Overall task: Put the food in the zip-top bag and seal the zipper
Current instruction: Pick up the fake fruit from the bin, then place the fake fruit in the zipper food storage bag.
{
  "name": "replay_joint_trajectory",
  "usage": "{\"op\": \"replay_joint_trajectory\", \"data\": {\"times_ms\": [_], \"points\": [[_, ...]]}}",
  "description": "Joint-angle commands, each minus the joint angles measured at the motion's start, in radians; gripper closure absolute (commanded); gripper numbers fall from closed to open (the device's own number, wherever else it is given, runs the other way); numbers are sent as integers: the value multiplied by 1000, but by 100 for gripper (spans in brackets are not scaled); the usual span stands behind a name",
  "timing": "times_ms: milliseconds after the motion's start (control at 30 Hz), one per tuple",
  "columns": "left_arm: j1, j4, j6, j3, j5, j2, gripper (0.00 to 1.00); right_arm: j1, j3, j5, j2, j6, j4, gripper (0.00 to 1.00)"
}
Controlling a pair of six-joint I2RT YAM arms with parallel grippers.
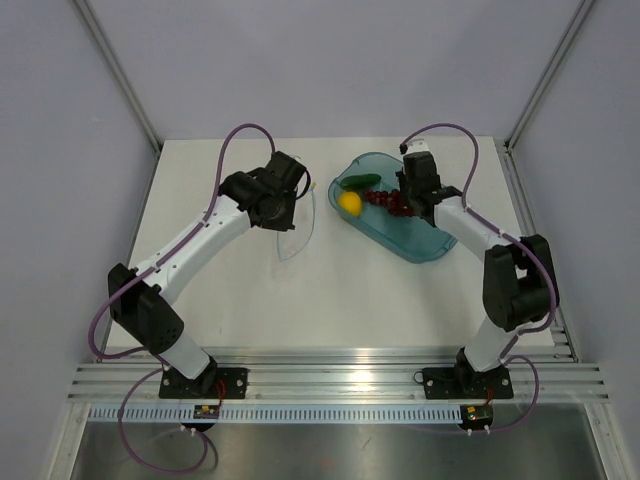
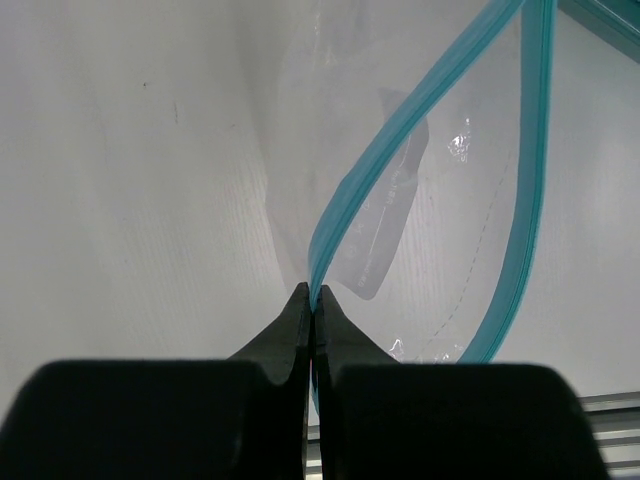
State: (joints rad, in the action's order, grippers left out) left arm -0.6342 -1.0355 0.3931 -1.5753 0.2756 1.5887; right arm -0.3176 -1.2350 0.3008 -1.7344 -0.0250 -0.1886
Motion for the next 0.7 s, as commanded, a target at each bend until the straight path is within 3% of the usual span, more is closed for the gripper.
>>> {"op": "replay_joint_trajectory", "data": {"times_ms": [0,400,667], "points": [[-5,49,1,3,-24,-24,100,5,12,-45,91,79,-23,100],[-5,84,4,-25,-93,3,100,3,17,-141,289,171,-144,100],[-5,117,13,-92,-165,74,100,2,-102,-187,406,186,-235,100]]}}
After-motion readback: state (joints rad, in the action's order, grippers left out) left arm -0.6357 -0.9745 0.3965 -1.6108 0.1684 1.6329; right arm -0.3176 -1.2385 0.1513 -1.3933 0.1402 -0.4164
